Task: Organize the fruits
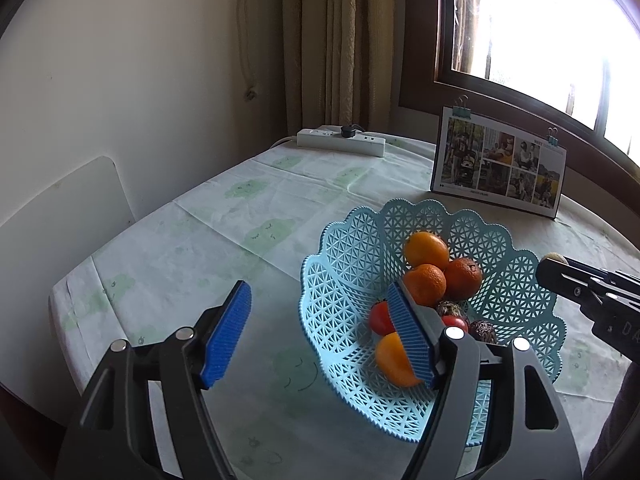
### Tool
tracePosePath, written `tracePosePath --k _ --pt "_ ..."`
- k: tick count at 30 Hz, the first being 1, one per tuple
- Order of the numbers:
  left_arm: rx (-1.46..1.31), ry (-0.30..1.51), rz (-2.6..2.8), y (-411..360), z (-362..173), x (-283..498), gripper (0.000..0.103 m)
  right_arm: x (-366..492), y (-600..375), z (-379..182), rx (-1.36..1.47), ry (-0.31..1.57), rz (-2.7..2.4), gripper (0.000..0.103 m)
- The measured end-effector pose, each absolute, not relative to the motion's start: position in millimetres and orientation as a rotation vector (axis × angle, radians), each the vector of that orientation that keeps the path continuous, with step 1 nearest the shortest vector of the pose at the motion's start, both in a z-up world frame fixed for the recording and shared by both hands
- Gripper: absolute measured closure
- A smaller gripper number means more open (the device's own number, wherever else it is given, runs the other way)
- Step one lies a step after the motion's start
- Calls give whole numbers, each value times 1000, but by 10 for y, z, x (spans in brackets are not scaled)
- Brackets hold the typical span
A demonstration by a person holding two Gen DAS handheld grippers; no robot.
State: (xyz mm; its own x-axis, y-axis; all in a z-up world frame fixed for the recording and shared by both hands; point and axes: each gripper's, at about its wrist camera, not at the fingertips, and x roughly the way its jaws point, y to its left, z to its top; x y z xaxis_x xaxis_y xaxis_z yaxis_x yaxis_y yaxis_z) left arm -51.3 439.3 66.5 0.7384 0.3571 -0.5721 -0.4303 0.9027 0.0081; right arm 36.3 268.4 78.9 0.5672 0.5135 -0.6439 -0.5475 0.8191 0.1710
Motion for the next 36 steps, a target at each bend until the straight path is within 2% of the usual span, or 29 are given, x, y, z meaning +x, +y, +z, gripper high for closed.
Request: tracePosePath --k 3,6,24,25,26,28,31,34,36 --pt "-128 603 435 4387 660 -511 30 384 2722 781 -50 742 626 76" --pt "-127 599 438 4381 665 -515 20 397 2748 773 -48 745 627 76" --pt "-116 601 436 4329 678 -512 15 356 2747 804 -35 739 639 75" --pt "-116 601 436 4328 679 -512 10 355 2740 806 -34 740 638 72" --pt "-115 599 437 4323 683 -515 8 351 2725 808 -31 739 635 57" --pt "-110 592 442 4311 696 -527 7 337 2684 821 -19 725 622 37" --pt "-106 594 441 4298 710 -534 4 317 2635 834 -16 720 617 33" --pt "-86 591 464 4279 733 -538 3 284 2601 836 -35 710 609 23" --pt "-76 587 473 4266 744 -548 3 234 2590 837 -60 695 602 23"
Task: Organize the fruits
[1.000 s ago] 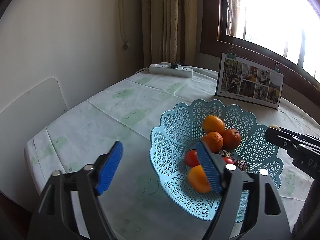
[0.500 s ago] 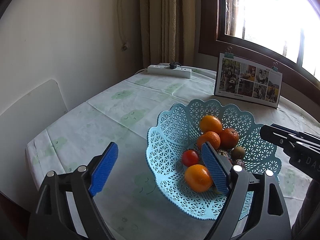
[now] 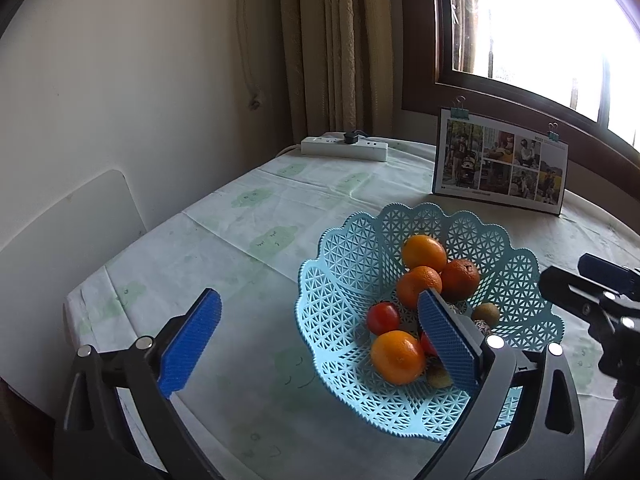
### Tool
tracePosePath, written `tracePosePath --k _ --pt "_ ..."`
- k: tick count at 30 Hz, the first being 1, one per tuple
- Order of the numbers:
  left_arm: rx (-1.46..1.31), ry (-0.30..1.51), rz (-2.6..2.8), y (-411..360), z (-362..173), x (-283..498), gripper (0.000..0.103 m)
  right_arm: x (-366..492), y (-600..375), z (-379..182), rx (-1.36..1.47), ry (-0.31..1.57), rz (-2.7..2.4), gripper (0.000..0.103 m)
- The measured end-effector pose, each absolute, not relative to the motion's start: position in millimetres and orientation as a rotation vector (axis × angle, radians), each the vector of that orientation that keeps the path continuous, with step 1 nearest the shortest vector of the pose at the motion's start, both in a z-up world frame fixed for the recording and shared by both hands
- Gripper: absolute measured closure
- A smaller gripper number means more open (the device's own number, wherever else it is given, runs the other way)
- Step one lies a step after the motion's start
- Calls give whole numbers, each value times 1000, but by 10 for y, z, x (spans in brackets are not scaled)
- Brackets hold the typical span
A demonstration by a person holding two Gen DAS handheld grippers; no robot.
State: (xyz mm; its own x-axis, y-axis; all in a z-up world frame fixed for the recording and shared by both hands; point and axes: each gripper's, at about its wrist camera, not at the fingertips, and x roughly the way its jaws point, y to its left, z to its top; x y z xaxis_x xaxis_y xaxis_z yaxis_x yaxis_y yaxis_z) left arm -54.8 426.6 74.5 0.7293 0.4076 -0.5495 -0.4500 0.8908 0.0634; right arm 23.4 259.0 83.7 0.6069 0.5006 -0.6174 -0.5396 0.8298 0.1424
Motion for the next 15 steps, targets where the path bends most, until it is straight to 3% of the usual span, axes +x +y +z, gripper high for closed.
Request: tracePosePath --k 8,15 --pt "19 548 536 4106 806 -617 3 11 2541 815 -194 572 529 5" --pt "62 532 562 3993 827 -690 3 -27 2493 769 -197 600 556 5"
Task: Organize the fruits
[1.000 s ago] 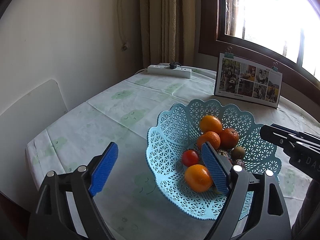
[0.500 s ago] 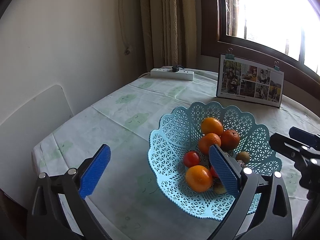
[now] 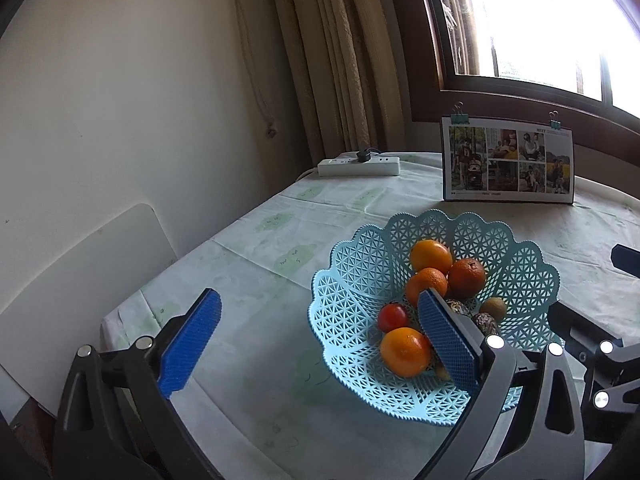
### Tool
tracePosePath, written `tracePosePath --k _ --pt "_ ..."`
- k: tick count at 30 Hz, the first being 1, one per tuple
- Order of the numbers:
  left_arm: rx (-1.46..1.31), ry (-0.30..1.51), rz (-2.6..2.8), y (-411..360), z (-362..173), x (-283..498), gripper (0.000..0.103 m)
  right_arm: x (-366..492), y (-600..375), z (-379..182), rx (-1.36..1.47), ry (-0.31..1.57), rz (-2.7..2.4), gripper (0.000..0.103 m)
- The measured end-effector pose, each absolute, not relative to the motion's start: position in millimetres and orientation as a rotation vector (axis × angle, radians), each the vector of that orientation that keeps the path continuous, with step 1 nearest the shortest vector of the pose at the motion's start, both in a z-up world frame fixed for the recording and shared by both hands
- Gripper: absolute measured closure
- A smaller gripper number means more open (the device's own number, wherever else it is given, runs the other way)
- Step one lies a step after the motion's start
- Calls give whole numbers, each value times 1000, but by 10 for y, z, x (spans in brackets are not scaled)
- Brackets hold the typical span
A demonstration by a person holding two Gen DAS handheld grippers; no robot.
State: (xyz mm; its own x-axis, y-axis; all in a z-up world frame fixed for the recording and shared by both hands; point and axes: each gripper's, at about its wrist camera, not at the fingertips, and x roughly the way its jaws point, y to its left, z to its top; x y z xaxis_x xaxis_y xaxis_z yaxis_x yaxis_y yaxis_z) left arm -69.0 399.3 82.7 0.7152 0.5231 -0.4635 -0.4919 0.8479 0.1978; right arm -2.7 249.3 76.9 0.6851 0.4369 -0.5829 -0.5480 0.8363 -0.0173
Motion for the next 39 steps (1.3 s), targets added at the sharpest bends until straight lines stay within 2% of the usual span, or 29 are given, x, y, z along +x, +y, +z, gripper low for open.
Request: tracePosePath --k 14,39 --pt "137 538 613 3867 764 -777 3 13 2512 634 -206 686 568 5" --pt "209 555 635 3812 701 -722 3 -68 2603 623 -291 659 548 5"
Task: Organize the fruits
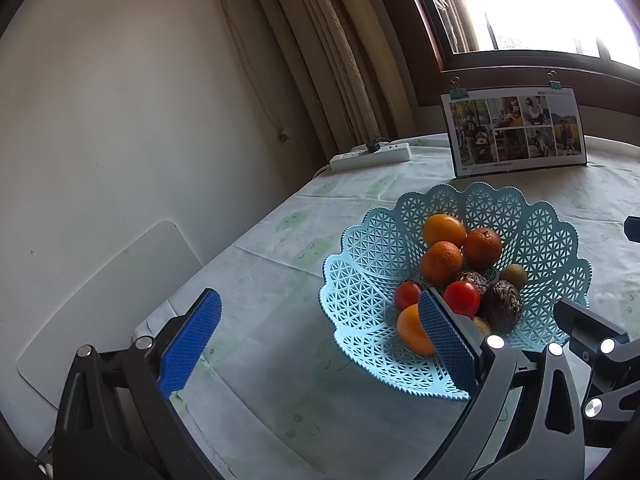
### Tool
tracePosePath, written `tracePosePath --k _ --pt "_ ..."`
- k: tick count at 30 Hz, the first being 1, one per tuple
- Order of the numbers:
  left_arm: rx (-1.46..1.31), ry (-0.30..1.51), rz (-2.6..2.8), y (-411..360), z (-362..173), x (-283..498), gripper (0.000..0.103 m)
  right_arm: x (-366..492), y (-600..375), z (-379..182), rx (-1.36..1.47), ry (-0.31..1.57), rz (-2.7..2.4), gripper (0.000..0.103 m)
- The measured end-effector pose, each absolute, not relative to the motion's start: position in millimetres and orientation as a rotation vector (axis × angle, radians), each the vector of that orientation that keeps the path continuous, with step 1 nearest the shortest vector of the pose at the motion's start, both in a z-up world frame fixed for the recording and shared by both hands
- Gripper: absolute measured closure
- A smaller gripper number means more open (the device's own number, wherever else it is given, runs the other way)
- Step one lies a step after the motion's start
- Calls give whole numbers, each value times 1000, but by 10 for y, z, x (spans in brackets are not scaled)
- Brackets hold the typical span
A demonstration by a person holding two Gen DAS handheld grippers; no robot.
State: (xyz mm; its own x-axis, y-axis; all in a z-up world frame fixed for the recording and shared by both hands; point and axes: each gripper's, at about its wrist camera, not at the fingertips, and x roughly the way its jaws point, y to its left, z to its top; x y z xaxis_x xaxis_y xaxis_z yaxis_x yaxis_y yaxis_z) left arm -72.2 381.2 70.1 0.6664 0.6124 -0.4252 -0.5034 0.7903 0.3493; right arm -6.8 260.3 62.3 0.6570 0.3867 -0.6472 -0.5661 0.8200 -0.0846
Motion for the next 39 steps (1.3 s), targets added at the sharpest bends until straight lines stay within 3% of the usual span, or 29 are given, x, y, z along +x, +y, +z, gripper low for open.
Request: tracePosePath --k 39 --pt "213 549 632 3764 725 -757 3 -152 2618 652 -316 609 524 5"
